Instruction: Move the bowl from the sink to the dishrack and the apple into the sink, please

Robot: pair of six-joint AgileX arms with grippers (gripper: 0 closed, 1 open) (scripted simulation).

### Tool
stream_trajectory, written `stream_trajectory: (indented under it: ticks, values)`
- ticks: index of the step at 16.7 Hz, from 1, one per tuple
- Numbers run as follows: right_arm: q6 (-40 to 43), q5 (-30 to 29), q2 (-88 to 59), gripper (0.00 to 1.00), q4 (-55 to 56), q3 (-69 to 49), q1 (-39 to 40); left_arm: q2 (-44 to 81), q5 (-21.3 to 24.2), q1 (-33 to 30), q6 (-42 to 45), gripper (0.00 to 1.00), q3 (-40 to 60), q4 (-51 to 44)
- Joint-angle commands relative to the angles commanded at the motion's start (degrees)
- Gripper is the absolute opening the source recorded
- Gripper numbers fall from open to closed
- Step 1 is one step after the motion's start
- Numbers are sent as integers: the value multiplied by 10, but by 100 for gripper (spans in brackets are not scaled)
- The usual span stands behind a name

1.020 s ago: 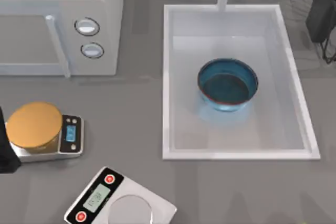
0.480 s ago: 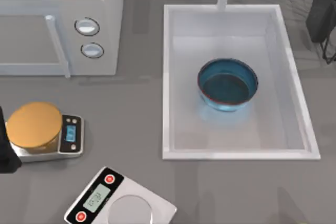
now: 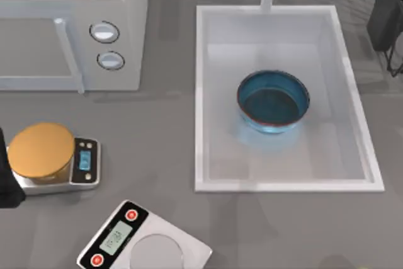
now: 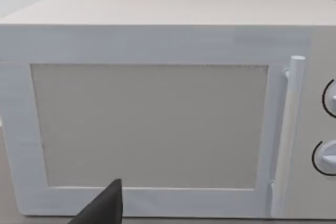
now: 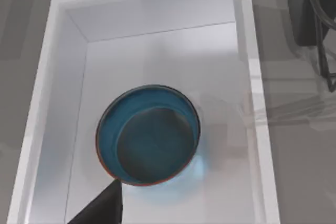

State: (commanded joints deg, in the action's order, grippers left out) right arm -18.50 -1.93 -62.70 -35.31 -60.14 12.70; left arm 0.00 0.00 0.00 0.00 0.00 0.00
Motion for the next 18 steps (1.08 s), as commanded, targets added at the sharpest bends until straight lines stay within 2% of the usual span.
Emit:
stream_trajectory:
  ticks: [11, 15, 18]
  values:
    - [-107, -32, -664, 100, -286, -622, 128, 0, 0, 0, 0, 100, 0, 0]
    - [-119, -41, -830, 100, -340, -774, 157, 0, 0, 0, 0, 100, 0, 0]
    - [-123, -44, -895, 100, -362, -838, 169, 0, 0, 0, 0, 100, 0, 0]
